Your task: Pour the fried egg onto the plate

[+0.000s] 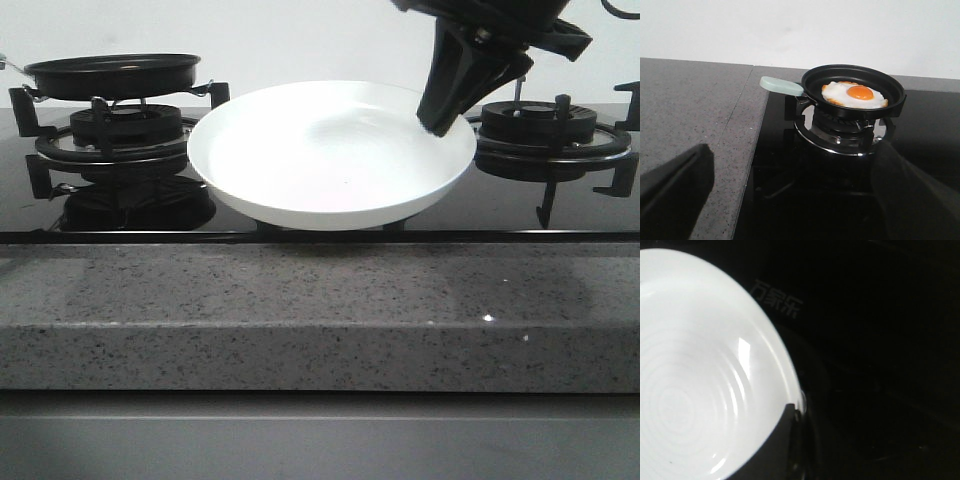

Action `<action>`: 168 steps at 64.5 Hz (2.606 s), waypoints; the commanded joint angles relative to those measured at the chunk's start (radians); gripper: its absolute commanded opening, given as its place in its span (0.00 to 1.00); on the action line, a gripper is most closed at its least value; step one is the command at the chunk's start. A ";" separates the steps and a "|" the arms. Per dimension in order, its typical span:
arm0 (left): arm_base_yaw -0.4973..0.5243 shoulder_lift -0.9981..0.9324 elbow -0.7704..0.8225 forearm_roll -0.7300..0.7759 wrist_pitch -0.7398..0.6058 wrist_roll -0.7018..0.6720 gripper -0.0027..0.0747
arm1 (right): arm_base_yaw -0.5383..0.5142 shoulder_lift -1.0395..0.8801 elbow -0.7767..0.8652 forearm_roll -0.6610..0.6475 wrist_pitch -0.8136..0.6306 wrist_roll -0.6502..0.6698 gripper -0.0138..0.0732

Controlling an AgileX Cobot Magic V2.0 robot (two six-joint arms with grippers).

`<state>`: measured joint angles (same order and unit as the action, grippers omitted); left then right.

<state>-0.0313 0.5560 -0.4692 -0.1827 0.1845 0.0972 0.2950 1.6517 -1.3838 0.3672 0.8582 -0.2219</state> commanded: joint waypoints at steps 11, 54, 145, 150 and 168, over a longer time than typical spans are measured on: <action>0.019 0.198 -0.155 -0.286 0.033 -0.011 0.85 | -0.002 -0.051 -0.022 0.026 -0.037 -0.006 0.09; 0.338 0.933 -0.644 -1.147 0.539 0.421 0.85 | -0.002 -0.051 -0.022 0.026 -0.037 -0.006 0.09; 0.358 1.177 -0.866 -1.384 0.757 0.493 0.01 | -0.002 -0.051 -0.022 0.026 -0.037 -0.006 0.09; 0.358 1.177 -0.866 -1.464 0.807 0.495 0.01 | -0.002 -0.051 -0.022 0.026 -0.037 -0.006 0.09; 0.354 1.163 -0.866 -1.618 0.948 0.527 0.01 | -0.002 -0.051 -0.022 0.026 -0.037 -0.006 0.09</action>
<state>0.3261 1.7862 -1.3050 -1.6691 1.0465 0.6176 0.2950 1.6517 -1.3838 0.3688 0.8582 -0.2214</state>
